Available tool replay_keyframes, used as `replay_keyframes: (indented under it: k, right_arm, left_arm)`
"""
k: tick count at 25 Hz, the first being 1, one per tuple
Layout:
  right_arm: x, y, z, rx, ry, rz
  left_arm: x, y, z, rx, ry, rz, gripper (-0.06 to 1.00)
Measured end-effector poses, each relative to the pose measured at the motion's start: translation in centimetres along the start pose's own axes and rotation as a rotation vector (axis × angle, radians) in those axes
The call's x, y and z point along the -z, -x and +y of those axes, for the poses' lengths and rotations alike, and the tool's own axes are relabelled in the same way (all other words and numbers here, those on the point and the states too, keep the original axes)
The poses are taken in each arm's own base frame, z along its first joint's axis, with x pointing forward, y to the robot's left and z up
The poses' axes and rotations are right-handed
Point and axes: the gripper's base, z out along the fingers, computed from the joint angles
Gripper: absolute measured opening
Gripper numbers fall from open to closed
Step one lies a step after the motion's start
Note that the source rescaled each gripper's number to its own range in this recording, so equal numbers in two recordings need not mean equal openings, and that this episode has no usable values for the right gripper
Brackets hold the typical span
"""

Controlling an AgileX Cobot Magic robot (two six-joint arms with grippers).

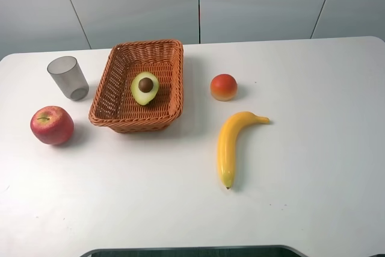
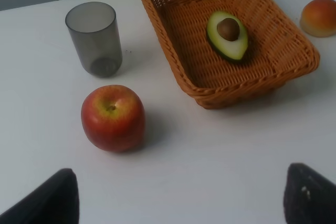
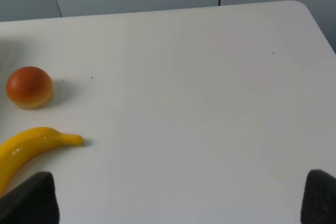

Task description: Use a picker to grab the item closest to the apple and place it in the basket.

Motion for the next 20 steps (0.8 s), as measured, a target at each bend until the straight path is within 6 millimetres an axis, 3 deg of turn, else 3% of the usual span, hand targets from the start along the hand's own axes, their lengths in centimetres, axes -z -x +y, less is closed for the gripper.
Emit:
replay_keyframes:
  k: [20]
  right_arm:
    - [0.0, 0.0, 0.0, 0.0, 0.0, 0.0]
  left_arm:
    - [0.0, 0.02, -0.04, 0.002, -0.005, -0.002, 1.0]
